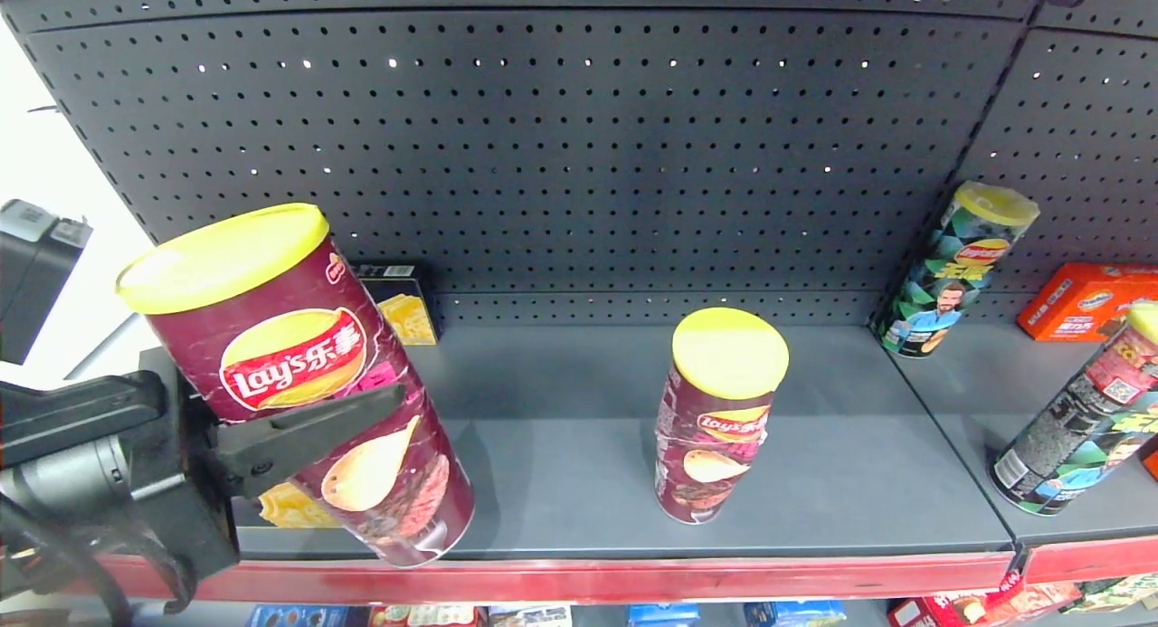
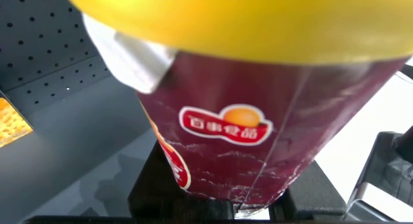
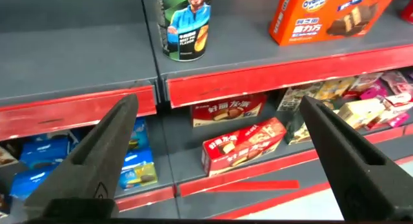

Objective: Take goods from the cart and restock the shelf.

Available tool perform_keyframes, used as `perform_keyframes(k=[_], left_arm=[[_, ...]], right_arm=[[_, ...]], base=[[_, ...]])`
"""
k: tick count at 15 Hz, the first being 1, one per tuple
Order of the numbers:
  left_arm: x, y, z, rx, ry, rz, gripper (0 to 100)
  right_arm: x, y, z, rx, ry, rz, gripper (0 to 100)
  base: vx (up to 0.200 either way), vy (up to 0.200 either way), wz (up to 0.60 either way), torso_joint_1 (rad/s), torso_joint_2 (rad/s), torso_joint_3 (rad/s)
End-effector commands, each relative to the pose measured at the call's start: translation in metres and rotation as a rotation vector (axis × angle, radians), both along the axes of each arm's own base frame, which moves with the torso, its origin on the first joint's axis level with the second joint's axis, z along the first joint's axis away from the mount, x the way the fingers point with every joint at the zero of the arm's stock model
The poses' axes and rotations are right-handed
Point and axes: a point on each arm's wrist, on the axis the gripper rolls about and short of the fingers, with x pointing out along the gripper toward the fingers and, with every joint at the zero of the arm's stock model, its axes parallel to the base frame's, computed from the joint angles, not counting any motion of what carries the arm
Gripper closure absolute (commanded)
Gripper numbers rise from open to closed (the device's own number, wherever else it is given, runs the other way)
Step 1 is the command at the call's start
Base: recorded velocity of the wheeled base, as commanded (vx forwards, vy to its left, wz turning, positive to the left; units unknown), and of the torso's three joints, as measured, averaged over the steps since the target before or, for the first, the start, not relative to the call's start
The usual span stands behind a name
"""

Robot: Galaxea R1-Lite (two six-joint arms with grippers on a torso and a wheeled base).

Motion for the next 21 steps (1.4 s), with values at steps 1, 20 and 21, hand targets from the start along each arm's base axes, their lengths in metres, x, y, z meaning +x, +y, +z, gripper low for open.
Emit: perform_keyframes(k=[1,20,21], left_arm=[[0.008,-0.002,0.002,0.003,0.007,0.006,100],[0.143,-0.089,-0.005,0.041,-0.052,0.048,100],[0.15,-0.095,-0.004,0.049,-0.071,0.034,100]], right_arm=[[0.003,-0.001,0.0,0.012,0.039,0.02,0],[0.0,0.0,0.0,0.005,0.0,-0.005,0],[0.0,0.0,0.0,0.005,0.0,-0.005,0]], base=[[0.0,0.0,0.0,0.0,0.0,0.0],[0.0,0.0,0.0,0.0,0.0,0.0],[0.0,0.0,0.0,0.0,0.0,0.0]])
